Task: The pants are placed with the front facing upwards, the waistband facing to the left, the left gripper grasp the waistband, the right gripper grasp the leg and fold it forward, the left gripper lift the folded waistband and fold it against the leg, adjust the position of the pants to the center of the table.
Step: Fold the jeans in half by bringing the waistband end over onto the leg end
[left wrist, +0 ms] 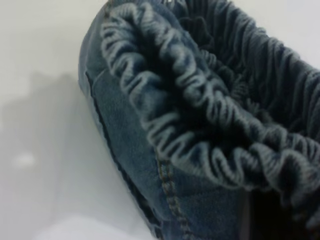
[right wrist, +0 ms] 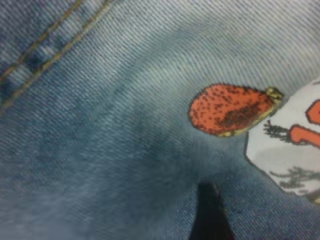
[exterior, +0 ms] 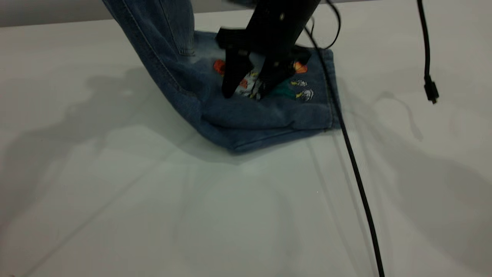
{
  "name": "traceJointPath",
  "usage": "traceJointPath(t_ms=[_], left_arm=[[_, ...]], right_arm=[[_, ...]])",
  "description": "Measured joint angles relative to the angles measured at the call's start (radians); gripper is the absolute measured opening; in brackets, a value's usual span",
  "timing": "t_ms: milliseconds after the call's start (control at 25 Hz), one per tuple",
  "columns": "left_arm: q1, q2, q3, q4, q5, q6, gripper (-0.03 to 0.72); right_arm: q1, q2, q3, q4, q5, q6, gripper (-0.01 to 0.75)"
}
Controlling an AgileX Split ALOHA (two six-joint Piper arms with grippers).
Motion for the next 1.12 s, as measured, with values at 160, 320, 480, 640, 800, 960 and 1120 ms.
traceJointPath(t_ms=[160, 320, 480, 640, 800, 960, 1120], left_arm=[[-0.025, 0.0, 0.0, -0.013, -0.006, 0.013, 0.162], [-0.067, 0.001, 0.0, -0.01, -0.043, 0.014, 0.162], [-0.108, 0.008, 0.0, -0.01, -0.087, 0.015, 0.162], [-0.168, 0.041, 0.0, -0.01, -0.129, 0.017, 0.162], [-0.247, 0.096, 0.0, -0.02, -0.179, 0.017, 0.162], [-0.327, 0.168, 0.0, -0.022, -0.24, 0.017, 0.162], [-0.405, 0.25, 0.0, -0.023, -0.299, 0.011, 0.162]], right_arm=[[-0.005, -0.02, -0.002, 0.051, 0.009, -0.001, 0.413], [-0.05, -0.071, -0.002, -0.016, 0.024, 0.0, 0.413], [-0.129, -0.151, -0.002, -0.026, 0.008, 0.0, 0.413], [-0.23, -0.252, -0.003, -0.026, 0.007, 0.0, 0.413], [-0.309, -0.361, -0.003, -0.028, 0.027, 0.0, 0.413], [-0.34, -0.455, -0.003, -0.028, 0.041, -0.003, 0.413], [-0.367, -0.53, -0.003, -0.032, 0.066, -0.018, 0.413]])
